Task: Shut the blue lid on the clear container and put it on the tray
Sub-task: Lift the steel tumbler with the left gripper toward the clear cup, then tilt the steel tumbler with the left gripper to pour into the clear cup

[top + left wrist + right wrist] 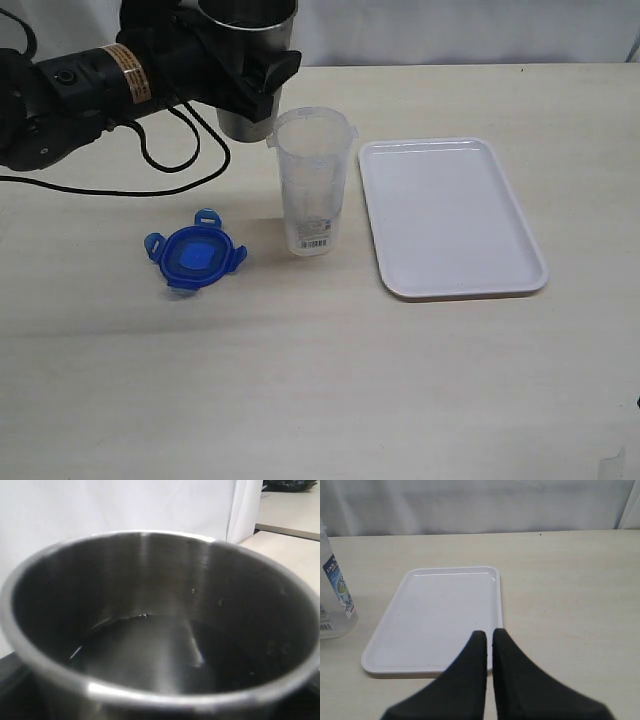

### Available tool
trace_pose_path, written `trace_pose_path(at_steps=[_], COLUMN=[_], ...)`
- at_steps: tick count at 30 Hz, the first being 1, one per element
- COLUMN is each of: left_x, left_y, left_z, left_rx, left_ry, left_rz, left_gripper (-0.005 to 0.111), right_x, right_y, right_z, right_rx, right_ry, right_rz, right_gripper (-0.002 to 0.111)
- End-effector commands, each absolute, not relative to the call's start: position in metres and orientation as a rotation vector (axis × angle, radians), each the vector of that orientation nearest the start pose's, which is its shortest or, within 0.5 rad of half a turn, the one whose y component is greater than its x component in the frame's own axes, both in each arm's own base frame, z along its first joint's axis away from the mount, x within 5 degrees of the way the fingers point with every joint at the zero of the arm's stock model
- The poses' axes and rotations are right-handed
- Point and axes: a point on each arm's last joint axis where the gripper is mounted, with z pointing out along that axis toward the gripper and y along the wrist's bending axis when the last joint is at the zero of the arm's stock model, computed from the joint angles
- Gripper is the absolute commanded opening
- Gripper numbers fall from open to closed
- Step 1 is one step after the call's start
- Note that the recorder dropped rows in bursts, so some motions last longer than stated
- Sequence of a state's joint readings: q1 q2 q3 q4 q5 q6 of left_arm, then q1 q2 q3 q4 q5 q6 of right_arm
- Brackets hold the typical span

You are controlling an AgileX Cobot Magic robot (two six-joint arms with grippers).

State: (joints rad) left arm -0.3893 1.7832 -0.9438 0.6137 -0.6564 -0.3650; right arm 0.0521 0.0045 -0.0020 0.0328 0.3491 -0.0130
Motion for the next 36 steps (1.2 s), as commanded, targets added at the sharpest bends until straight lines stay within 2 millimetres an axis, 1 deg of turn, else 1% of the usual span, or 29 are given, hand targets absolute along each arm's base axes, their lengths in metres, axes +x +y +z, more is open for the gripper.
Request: trace_pose_path(at_steps=[1, 5, 11, 36], left_x=[0.3377, 0.3362, 0.3339, 0.3342], left_y=[-0.1785, -0.1813, -0.1837, -0.1833], left_z=[0.2351, 0.2351, 0.2342, 0.2338], left_rx=[0.714, 0.769, 0.915, 1.12], left_ry=[1.527, 1.496, 1.414, 1.247], left_rz=[-0.51, -0.468, -0.364, -0.117], left_gripper=[0.0, 0.0, 0.0, 0.0], right_x=[0.0533, 0.0533, 0.0533, 0.0533], right_y=[0.0037, 0.0037, 0.0037, 0.0037], right_z=[0.1821, 0.1821, 0.1821, 0.1821], right_rx=[-0.032, -0.032, -0.032, -0.032], right_ry=[1.829, 1.829, 1.829, 1.829], right_rz=[0.062, 0.062, 0.062, 0.062], right_gripper=[0.004, 0.004, 0.004, 0.004])
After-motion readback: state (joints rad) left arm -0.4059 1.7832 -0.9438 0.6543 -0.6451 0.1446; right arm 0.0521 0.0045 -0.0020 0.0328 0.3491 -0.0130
